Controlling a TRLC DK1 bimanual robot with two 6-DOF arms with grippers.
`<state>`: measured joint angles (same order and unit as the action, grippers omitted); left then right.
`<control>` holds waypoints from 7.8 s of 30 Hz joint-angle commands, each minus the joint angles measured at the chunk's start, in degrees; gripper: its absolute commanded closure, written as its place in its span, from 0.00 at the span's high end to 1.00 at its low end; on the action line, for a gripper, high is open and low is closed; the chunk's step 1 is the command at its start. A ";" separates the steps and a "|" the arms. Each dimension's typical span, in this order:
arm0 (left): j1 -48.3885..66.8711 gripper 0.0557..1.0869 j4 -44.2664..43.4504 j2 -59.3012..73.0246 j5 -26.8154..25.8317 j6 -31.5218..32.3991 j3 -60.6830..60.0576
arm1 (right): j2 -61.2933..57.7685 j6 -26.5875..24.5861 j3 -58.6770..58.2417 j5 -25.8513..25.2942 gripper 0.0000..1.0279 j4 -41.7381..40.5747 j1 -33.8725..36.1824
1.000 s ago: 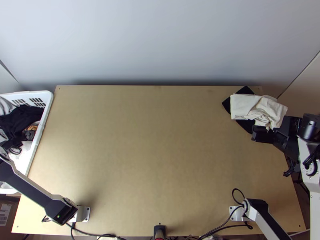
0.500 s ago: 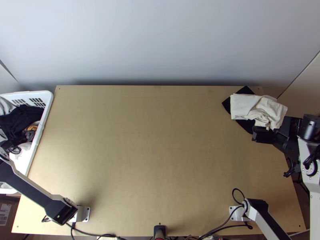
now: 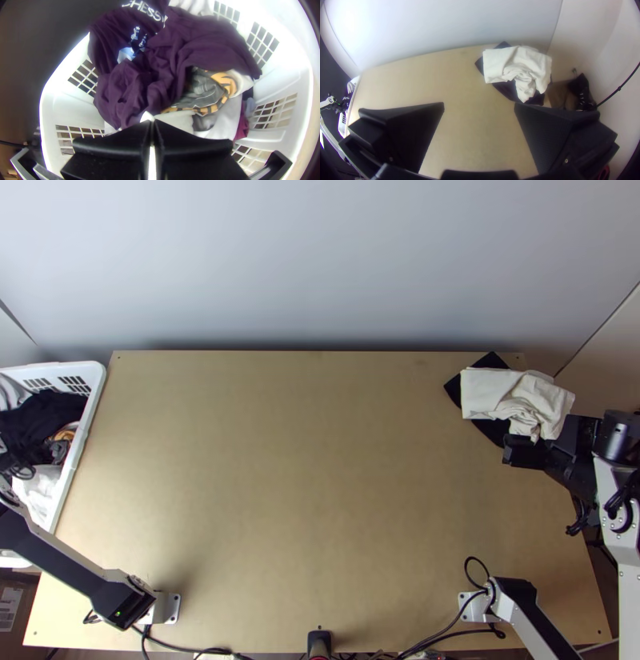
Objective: Fold the t-shirt
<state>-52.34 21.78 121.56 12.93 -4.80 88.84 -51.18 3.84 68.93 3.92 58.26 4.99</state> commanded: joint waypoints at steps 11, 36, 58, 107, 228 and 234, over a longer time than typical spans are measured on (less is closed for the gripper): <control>4.52 0.04 5.73 -24.17 -13.19 7.35 8.02 | -0.06 -0.06 2.79 -0.14 0.96 0.36 -0.51; 21.93 0.04 -7.10 -42.46 -25.06 16.40 38.96 | 1.61 -0.32 11.32 -0.14 0.96 4.23 -0.95; 80.73 0.04 8.01 -42.10 -15.21 13.24 30.25 | 2.22 -0.50 12.64 -0.06 0.96 5.72 2.30; 105.16 0.95 37.37 -43.16 -19.61 6.56 3.62 | 2.05 -1.99 6.13 6.01 0.96 5.64 -5.17; 89.51 0.95 33.59 -49.31 -22.68 8.66 -16.33 | -40.32 -30.99 55.26 -18.86 0.03 -8.43 -44.28; 91.10 0.95 27.61 -43.77 -22.68 8.40 -17.12 | -39.96 -30.73 54.82 -19.04 0.03 -5.96 -43.67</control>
<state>36.71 54.48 72.75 -9.87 4.03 72.40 -91.42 -26.85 123.11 -14.46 49.91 -39.16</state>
